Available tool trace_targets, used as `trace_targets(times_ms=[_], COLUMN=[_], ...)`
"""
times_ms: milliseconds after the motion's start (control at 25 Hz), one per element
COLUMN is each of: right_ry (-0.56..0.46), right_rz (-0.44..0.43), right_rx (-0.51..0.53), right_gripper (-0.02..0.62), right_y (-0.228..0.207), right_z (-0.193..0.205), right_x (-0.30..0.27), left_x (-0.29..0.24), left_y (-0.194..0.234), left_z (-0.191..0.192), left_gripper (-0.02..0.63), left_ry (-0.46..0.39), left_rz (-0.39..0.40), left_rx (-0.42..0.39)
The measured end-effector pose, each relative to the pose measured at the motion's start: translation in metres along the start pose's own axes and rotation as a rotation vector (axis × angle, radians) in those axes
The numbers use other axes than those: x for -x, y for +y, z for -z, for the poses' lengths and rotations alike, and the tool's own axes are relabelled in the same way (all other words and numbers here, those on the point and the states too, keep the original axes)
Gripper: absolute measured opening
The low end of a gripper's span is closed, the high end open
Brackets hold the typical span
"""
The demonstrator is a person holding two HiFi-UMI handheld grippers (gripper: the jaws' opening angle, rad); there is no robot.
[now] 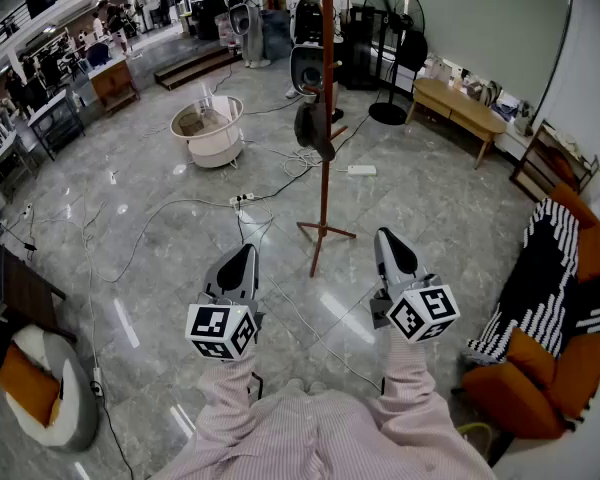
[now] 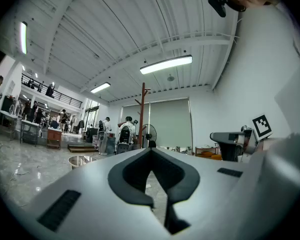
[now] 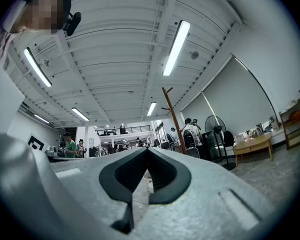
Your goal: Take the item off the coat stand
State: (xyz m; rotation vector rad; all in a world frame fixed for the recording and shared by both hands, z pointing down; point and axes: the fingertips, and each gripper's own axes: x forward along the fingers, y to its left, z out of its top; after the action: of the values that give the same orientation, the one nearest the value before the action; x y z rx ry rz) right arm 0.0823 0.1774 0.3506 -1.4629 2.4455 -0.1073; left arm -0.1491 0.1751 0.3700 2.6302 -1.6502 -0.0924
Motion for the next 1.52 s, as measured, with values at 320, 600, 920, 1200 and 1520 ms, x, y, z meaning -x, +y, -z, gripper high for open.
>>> trace_targets(times_ms=[320, 600, 920, 1200, 1520], right_ry=[0.009, 0.001, 0.024, 0.034, 0.056], right_rz=[-0.017, -0.032, -0.048, -0.047, -0.031], right_rx=[-0.010, -0.013, -0.031, -0.043, -0.045], right_gripper=[0.005, 0.005, 0.005, 0.005, 0.005], right_y=[-0.005, -0.012, -0.022, -0.038, -0.073], right_z=[0.005, 0.009, 0.020, 0.030, 0.044], right_x=[-0.002, 0.000, -0.014, -0.033, -0.082], left_x=[-0.008, -0.018, -0.034, -0.057, -0.117], left_y=[-0.002, -0.017, -0.014, -0.003, 0.024], left_z=[0.003, 0.011, 0.016, 0.025, 0.037], left_gripper=[0.002, 0.003, 0.003, 0.071, 0.108], left_ry=[0.010, -0.002, 0.015, 0.023, 0.041], left_rz=[0.002, 0.045, 0.040, 0.039, 0.051], left_rx=[-0.006, 0.025, 0.032, 0.052, 0.079])
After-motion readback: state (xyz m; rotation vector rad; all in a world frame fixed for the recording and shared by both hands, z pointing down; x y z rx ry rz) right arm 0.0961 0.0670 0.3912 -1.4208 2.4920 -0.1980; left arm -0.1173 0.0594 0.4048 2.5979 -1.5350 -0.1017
